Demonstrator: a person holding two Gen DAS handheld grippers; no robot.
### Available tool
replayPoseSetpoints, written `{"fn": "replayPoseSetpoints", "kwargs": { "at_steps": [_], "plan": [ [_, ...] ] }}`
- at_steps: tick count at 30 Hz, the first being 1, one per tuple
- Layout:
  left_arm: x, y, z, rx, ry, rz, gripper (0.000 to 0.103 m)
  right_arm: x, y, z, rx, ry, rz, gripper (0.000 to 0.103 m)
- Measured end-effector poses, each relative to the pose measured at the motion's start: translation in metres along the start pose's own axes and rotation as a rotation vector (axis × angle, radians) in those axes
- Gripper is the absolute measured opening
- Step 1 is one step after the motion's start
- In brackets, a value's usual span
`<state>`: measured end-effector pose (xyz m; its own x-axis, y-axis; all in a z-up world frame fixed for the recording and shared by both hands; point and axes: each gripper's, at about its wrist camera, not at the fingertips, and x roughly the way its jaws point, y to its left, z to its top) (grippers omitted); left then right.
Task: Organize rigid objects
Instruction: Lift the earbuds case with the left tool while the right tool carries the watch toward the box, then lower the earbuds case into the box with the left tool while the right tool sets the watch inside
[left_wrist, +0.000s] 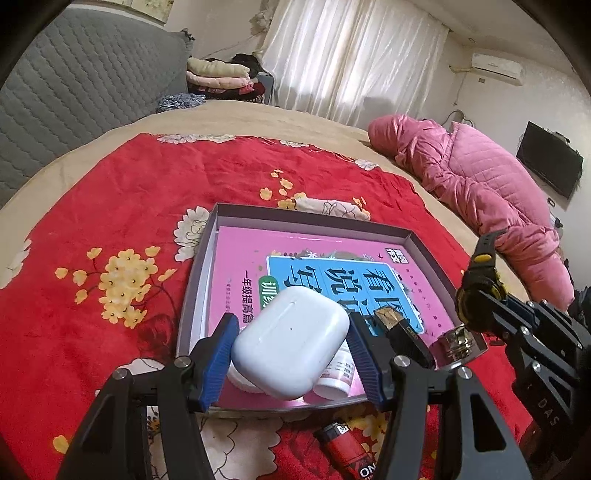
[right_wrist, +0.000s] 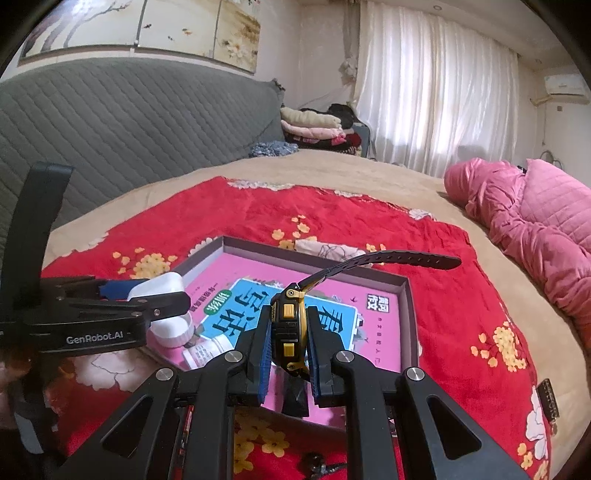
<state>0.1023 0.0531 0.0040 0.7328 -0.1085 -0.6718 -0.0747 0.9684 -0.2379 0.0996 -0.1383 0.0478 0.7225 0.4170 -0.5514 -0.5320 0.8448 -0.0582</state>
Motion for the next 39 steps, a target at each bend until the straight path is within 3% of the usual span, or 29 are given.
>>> {"fn": "replayPoseSetpoints", "kwargs": {
  "at_steps": [17, 39],
  "plan": [
    [0.011, -0.003, -0.012, 0.057, 0.03, 0.013, 0.06, 0.024, 0.017, -0.01, -0.088, 0.051, 0.017, 0.017],
    [0.018, -0.004, -0.017, 0.077, 0.056, 0.023, 0.06, 0.042, 0.022, -0.016, -0.08, 0.09, 0.046, 0.017]
  ]
}}
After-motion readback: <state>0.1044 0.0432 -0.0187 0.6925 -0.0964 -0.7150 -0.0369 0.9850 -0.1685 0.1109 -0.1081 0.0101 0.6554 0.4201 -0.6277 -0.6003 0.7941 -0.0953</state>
